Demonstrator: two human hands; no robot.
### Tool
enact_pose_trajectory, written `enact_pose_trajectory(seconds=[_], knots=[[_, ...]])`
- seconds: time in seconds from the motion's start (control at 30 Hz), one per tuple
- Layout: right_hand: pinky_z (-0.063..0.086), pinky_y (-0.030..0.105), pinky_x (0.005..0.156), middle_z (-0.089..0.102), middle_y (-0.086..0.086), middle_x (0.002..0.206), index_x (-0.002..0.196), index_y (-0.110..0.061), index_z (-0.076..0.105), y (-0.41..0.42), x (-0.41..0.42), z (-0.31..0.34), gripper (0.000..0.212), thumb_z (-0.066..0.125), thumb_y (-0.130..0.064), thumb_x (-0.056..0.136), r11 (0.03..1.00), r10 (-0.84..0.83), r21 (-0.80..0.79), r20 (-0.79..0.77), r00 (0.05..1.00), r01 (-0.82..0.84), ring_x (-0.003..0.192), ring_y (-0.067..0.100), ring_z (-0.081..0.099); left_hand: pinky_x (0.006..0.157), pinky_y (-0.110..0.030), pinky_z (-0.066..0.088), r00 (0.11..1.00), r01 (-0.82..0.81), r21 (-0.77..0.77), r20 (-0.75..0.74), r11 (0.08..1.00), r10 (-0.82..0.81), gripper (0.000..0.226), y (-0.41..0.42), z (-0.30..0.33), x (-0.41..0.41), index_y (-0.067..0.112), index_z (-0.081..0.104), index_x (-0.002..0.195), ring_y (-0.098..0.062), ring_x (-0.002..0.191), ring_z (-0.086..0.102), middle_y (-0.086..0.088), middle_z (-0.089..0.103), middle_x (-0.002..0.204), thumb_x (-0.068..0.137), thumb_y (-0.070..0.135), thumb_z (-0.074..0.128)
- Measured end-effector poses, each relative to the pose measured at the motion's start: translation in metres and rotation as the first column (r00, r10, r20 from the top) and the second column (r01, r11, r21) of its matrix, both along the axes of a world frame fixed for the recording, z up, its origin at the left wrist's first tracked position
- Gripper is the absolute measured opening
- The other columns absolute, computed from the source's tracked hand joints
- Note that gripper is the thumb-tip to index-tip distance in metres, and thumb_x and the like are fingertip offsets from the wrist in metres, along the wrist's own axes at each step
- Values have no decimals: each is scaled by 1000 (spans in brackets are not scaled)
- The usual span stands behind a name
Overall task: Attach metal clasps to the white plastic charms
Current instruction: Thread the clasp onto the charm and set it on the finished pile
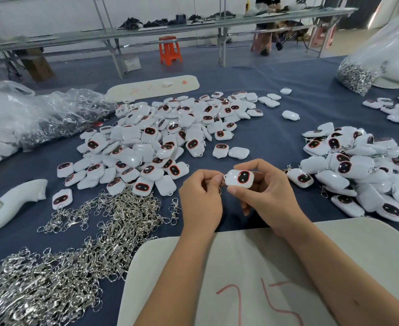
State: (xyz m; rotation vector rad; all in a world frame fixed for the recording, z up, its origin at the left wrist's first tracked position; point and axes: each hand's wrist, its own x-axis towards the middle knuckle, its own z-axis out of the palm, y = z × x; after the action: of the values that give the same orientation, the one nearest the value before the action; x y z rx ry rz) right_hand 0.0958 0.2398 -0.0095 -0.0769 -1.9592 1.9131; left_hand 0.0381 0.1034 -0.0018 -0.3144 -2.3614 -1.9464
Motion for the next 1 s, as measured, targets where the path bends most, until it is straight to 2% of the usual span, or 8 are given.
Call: enact_pose_trajectory(seconds=[0.2, 0.47, 0.53, 0.63, 0.7, 0.8, 0.9, 1.0], knots=[[51, 29, 47, 68, 4, 67, 102, -17, 68, 0, 1, 0, 28, 84, -12, 80, 999, 6, -34, 8, 1000, -6, 51, 19, 57, 77, -37, 46, 921, -78, -318, -386, 945, -54, 11, -3, 5, 3, 10, 65, 86, -22, 83, 59, 0, 66, 87, 93, 3, 61], [50, 27, 49, 67, 5, 70, 107, -10, 68, 3, 0, -1, 21, 78, -2, 90, 996, -23, -85, -13, 1000, 22, 54, 19, 55, 73, -46, 45, 828, -40, -407, -525, 912, -198, 10, -5, 5, 1, 6, 65, 86, -29, 82, 55, -8, 61, 87, 92, -2, 61], [50, 25, 50, 66, 1, 71, 108, -15, 70, 3, 1, 1, 22, 77, -2, 92, 996, -20, -91, -14, 1000, 18, 55, 16, 56, 75, -41, 47, 858, 6, -310, -487, 951, -164, 11, -5, 3, 2, 8, 66, 88, -22, 82, 57, -2, 63, 87, 95, 1, 61], [49, 25, 50, 64, 3, 72, 111, -21, 72, 2, 1, 3, 27, 73, 0, 94, 995, 29, -94, -19, 999, -30, 57, 16, 55, 74, -27, 50, 960, 46, 10, -275, 999, -41, 16, -1, 1, 4, 14, 71, 93, -10, 77, 62, 7, 68, 82, 95, 0, 63], [48, 25, 50, 64, 4, 73, 113, -23, 72, 1, 0, 4, 30, 74, 0, 93, 993, 56, -101, -31, 998, -59, 58, 17, 54, 73, -21, 50, 999, 28, 238, -40, 971, -18, 17, 4, 0, 6, 15, 72, 94, -8, 74, 62, 7, 69, 79, 94, 0, 65], [47, 24, 51, 64, 3, 76, 116, -23, 71, 2, 2, 6, 31, 75, -7, 89, 986, 72, -146, -53, 996, -79, 57, 16, 53, 72, -28, 48, 956, 48, 479, 232, 876, -180, 11, 9, -1, 8, 10, 71, 97, -20, 77, 57, -4, 68, 79, 97, 2, 64], [46, 24, 52, 62, 3, 76, 117, -23, 70, 3, 2, 6, 32, 73, -9, 89, 984, 80, -156, -62, 995, -88, 58, 17, 53, 65, -26, 42, 910, 113, 545, 280, 831, -307, 12, 10, 0, 8, 10, 70, 95, -23, 78, 51, -7, 64, 81, 100, 7, 60], [47, 25, 51, 62, 3, 75, 116, -23, 70, 1, 1, 5, 32, 73, -3, 91, 990, 59, -125, -67, 996, -67, 58, 17, 53, 63, -24, 44, 920, 68, 522, 298, 850, -256, 14, 11, 1, 10, 11, 70, 90, -18, 73, 53, -5, 65, 79, 100, 6, 60]])
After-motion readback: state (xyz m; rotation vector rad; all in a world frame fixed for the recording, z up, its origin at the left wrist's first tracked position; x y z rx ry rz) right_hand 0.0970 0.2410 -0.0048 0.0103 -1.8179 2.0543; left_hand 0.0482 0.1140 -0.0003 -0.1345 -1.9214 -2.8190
